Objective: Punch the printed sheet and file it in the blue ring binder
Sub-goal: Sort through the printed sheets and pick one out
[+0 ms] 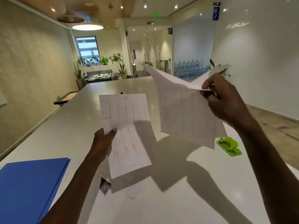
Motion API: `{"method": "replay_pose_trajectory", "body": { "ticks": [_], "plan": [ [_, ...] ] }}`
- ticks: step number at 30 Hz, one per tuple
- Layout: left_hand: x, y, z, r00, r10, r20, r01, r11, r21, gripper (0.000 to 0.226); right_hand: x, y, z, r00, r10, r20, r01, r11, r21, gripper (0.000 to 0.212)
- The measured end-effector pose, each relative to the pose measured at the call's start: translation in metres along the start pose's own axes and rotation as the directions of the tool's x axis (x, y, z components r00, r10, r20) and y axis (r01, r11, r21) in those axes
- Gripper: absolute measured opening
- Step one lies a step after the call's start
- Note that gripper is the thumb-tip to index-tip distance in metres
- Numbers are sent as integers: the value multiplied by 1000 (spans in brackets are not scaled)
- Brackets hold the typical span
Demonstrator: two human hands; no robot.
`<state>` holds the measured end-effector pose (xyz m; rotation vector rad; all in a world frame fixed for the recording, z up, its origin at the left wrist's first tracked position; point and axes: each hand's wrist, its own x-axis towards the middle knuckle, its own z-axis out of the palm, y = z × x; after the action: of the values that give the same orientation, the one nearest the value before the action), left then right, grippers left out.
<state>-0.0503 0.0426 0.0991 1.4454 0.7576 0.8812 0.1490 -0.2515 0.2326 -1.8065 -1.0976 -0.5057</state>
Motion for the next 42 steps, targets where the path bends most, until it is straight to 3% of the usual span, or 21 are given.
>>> {"method": "replay_pose_trajectory", "body": {
  "ticks": [3, 5, 7, 9, 11, 15, 18, 20, 25, 29, 32, 35, 42],
  "plan": [
    [-5, 0, 7, 1000, 14, 1, -14, 1000, 26, 32, 9, -19, -13, 991, -115, 72, 76, 908, 411, 32],
    [-13, 5, 10, 999, 25, 29, -27, 997, 70, 24, 12, -27, -16, 973, -207, 98, 73, 686, 724, 25],
    [-19, 8, 11, 992, 22, 121, -24, 1000, 19, 23, 15, -27, -12, 972, -207, 112, 8, 507, 862, 31],
    [-29, 15, 15, 984, 32, 178, -24, 999, -44, 32, 14, -21, 0, 979, -112, 170, -102, 451, 887, 30],
    [-30, 18, 21, 981, 18, 195, -9, 999, -47, 23, 9, -8, 20, 966, 34, 257, -244, 460, 854, 27],
    [-28, 24, 28, 977, -15, 212, 29, 998, -61, 18, -9, 26, 68, 856, 268, 441, -502, 629, 593, 45],
    [-31, 28, 30, 961, -27, 275, 63, 990, -126, 28, -21, 42, 92, 804, 422, 419, -587, 675, 447, 28],
    [-30, 27, 31, 959, -23, 281, 72, 984, -166, 33, -27, 44, 102, 802, 464, 377, -596, 671, 441, 20],
    [-29, 26, 34, 958, 0, 286, 52, 983, -174, 31, -38, 48, 117, 808, 502, 309, -585, 613, 531, 26],
    [-28, 28, 40, 972, -70, 226, 98, 989, -113, 43, -41, 47, 125, 841, 499, 209, -526, 665, 530, 19],
    [-31, 28, 47, 974, 78, 214, -61, 995, -82, 38, -41, 44, 124, 867, 478, 141, -473, 699, 536, 11],
    [-34, 27, 53, 962, 203, 183, -203, 979, -20, 30, -40, 41, 121, 883, 464, 72, -426, 727, 539, 28],
    [-32, 30, 64, 966, 228, 126, -223, 973, -50, 24, -39, 41, 110, 895, 443, 53, -367, 663, 653, 22]
  ]
}}
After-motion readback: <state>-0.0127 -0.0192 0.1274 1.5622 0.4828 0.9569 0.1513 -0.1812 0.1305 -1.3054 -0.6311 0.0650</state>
